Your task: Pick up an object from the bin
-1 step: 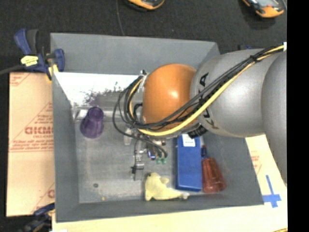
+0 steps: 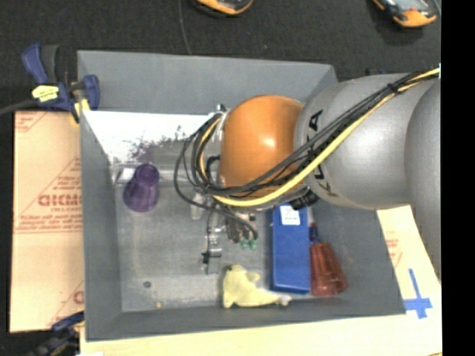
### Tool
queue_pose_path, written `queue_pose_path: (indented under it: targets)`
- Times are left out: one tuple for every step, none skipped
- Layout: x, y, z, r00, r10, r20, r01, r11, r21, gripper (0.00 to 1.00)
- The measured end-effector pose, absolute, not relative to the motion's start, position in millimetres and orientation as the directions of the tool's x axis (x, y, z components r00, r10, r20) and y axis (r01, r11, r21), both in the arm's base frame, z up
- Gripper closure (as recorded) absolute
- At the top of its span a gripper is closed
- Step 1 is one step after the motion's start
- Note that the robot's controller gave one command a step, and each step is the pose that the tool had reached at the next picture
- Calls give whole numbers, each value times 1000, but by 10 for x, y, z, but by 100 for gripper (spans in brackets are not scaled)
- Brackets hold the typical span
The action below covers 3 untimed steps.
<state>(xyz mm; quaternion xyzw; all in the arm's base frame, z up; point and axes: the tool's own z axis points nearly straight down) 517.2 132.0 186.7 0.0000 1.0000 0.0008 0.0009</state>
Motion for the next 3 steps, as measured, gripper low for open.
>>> queue_pose_path:
  targets:
    - [5100, 1061, 1686, -992, -125, -6, -125, 992, 3, 0]
    - [5026, 775, 1876, -979, -205, 11, -205, 979, -1, 0]
    - [4968, 556, 1969, -994, -113, -8, -113, 994, 1, 0]
